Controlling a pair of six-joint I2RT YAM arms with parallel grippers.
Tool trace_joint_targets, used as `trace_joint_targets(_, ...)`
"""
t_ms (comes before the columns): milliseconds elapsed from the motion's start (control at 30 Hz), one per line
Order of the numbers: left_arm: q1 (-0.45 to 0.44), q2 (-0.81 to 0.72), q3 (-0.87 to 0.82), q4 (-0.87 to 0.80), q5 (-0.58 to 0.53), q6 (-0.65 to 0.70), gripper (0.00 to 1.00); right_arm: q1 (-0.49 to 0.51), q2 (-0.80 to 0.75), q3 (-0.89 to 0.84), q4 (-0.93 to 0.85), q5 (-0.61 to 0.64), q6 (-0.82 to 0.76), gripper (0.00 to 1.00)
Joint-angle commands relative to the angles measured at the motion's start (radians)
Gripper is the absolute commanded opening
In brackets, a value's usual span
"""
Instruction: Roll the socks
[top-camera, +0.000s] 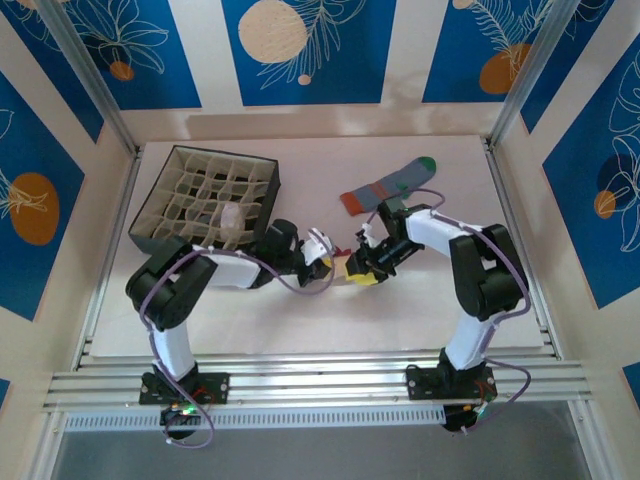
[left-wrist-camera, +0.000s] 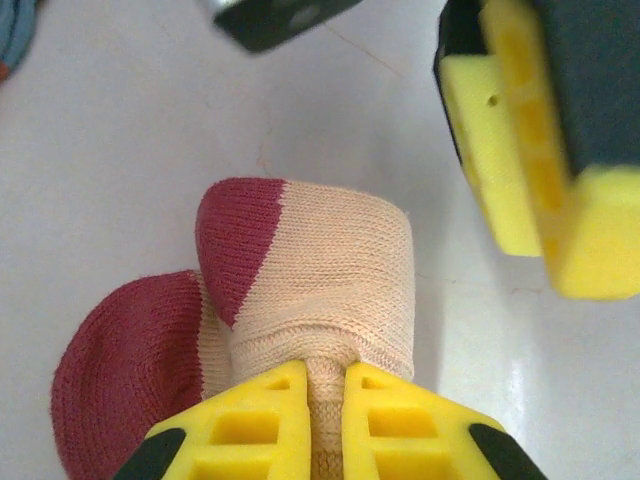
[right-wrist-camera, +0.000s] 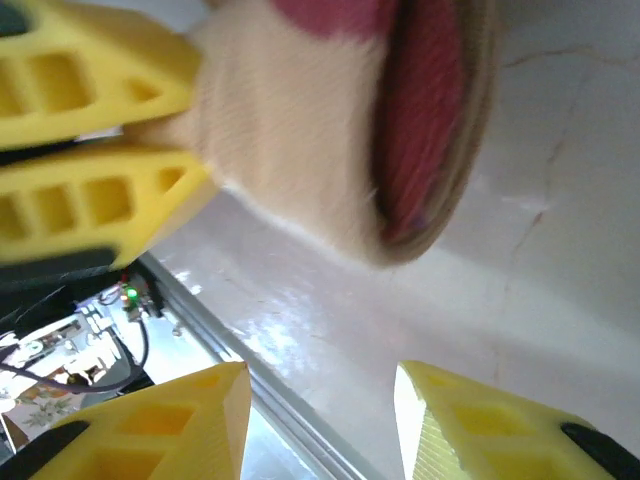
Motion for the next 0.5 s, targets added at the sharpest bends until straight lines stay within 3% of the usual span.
trace_joint_targets(0,0.039,0.097,0.005,-0.206,0.110,-0.137,0.05,-0.027,-0.076,-0.015,0.062,-0.060,0.037,0.44)
trace_joint_targets(167,0.093,0.167,0.055,-0.239,0.176,-0.235,0.05,-0.057,-0.076,-0.018,0.169,0.037,0.084,0.48)
trace_joint_targets(467,0.146,0.232,0.087,-0.276,0.184,-0.316,0.05,-0.061,0.054,0.017,0.354,0.023,0.138,0.51)
